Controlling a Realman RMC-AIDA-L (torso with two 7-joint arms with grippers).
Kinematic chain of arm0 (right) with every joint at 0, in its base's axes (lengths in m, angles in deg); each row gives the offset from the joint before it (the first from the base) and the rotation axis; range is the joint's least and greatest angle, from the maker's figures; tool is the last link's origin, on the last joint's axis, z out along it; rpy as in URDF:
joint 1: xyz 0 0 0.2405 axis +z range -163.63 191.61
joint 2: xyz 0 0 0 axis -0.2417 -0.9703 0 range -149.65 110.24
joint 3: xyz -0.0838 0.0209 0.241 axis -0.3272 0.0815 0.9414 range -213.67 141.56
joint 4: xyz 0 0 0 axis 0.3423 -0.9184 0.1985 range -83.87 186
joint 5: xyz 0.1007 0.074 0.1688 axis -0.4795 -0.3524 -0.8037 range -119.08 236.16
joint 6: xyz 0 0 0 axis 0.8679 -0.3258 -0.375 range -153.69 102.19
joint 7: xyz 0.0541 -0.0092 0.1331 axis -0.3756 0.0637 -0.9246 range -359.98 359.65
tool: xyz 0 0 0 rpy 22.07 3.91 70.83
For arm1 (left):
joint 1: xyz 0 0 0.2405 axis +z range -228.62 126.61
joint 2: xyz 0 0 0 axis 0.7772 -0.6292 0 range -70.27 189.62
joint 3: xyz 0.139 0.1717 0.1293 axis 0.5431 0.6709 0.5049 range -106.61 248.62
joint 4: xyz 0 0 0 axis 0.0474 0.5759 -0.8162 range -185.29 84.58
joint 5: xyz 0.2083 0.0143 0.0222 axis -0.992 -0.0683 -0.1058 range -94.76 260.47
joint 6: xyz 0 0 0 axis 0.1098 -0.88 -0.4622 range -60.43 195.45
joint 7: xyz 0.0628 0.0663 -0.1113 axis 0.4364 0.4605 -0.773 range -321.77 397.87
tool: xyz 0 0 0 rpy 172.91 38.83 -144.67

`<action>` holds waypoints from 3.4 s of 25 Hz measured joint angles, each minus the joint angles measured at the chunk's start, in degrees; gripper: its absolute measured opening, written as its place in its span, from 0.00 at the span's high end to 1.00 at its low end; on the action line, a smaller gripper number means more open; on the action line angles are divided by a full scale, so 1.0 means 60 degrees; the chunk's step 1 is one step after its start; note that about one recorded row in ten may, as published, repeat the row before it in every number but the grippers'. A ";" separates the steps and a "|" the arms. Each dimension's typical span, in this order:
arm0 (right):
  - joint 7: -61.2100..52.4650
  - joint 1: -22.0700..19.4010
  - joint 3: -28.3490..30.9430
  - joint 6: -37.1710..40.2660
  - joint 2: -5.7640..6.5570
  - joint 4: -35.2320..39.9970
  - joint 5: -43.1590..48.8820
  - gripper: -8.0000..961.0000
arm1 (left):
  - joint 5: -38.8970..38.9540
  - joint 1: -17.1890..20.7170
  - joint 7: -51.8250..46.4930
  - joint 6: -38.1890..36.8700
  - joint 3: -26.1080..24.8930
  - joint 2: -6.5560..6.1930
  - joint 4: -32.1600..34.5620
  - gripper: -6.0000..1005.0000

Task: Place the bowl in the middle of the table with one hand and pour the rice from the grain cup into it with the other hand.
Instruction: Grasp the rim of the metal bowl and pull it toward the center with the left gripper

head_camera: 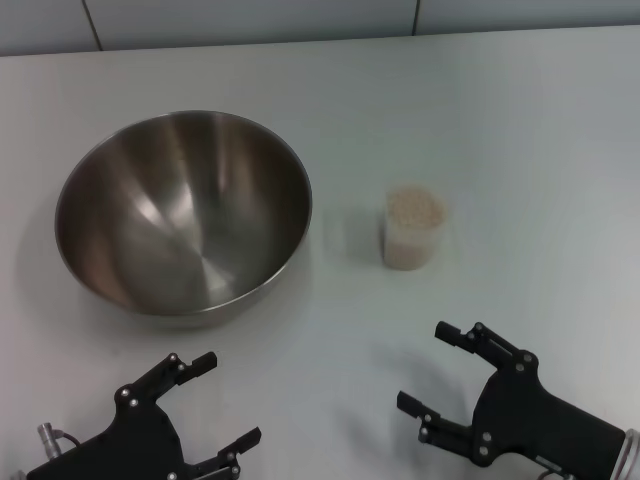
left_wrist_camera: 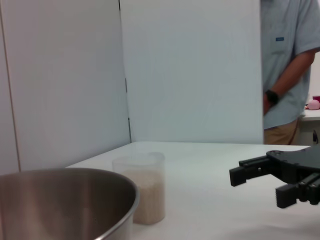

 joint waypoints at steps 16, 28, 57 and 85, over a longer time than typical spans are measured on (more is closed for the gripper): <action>-0.0012 0.0024 -0.0105 -0.0019 0.0026 0.0022 0.0011 0.13 | 0.0091 0.0078 0.0100 -0.0840 -0.0615 -0.0018 -0.0002 0.14; 0.0035 0.0019 -0.0068 -0.0046 0.0015 -0.0031 -0.0027 0.13 | 0.0108 -0.0332 -0.2276 -0.2042 -0.3925 -0.0068 0.0090 0.14; 0.0068 0.0053 -0.0056 0.0073 0.0011 -0.0077 -0.0064 0.13 | -0.2018 -0.0304 -1.4767 0.3537 0.1819 0.0018 0.9823 0.20; 0.0074 0.0019 -0.0041 0.0196 0.0025 -0.0023 -0.0062 0.13 | -0.3501 -0.1424 -1.6247 0.3400 0.2577 -0.0060 0.9834 0.74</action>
